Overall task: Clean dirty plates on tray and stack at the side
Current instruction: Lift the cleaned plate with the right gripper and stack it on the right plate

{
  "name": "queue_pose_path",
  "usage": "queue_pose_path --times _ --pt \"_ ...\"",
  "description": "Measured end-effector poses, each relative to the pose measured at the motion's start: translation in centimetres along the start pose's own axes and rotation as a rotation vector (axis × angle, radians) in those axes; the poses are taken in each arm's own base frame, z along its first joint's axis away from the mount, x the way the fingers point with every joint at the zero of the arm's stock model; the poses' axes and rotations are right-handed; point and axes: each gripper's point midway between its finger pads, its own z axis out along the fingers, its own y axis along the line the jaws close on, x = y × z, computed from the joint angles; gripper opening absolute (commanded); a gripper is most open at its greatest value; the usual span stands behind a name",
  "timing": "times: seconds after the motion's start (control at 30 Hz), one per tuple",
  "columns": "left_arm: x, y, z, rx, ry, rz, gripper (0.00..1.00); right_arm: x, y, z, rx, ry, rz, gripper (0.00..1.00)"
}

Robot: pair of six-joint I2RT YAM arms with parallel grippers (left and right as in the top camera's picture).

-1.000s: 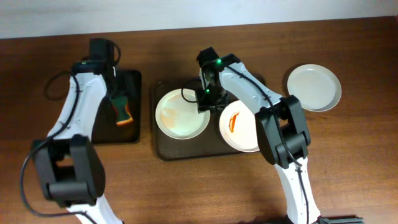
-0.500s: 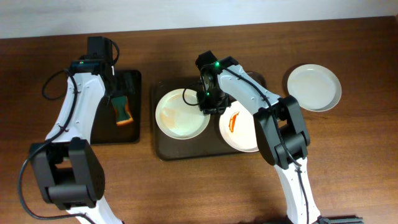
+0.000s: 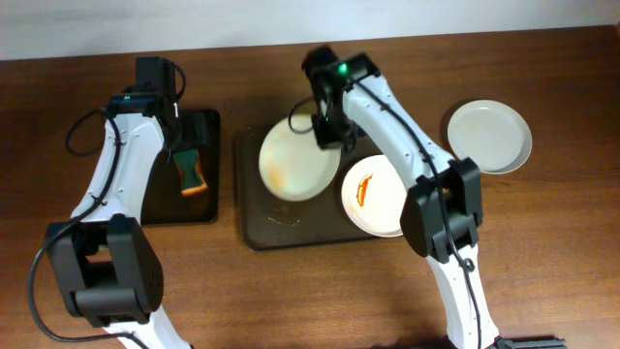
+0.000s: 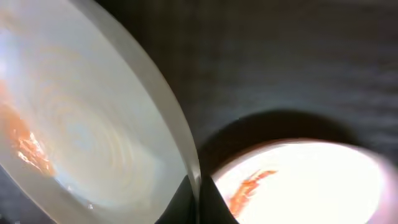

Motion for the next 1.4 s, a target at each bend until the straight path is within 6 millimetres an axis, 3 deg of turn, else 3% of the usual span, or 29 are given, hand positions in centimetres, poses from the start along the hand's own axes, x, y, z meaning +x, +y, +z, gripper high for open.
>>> queue_pose_path --times 0.03,0.17,0.27,0.37,0.5,0.73,0.83,1.17,1.27,1.4 --pt "0.0 0.0 0.0 0.000 0.000 0.000 1.00 -1.3 -1.2 -2.5 0.071 -0.072 0.001 0.04" --pt "0.0 0.0 0.0 0.000 0.000 0.000 1.00 -2.9 -4.7 -8.0 0.281 -0.206 0.013 0.04" --pt "0.0 0.0 0.0 0.000 0.000 0.000 1.00 -2.9 -6.7 -10.5 0.450 -0.256 0.004 0.04" --pt "0.0 0.0 0.0 0.000 0.000 0.000 1.00 -2.6 -7.0 -11.6 0.576 -0.275 -0.037 0.04" --pt "0.0 0.0 0.0 0.000 0.000 0.000 1.00 -2.5 -4.9 -13.5 0.717 -0.350 -0.116 0.04" --pt "0.0 0.0 0.0 0.000 0.000 0.000 1.00 -1.2 1.3 -14.7 0.766 -0.441 -0.256 0.04" --pt "0.0 0.0 0.0 0.000 0.000 0.000 1.00 -1.0 2.3 -15.2 0.786 -0.474 -0.275 0.04" --pt "0.0 0.0 0.0 0.000 0.000 0.000 1.00 -2.1 -2.3 -15.2 0.807 -0.451 -0.128 0.04" --pt "0.0 0.0 0.0 0.000 0.000 0.000 1.00 -1.9 -3.3 -13.2 0.653 -0.408 0.031 0.04" --pt "0.0 0.0 0.0 0.000 0.000 0.000 1.00 -2.0 -7.2 -12.0 0.476 -0.329 0.252 0.04"
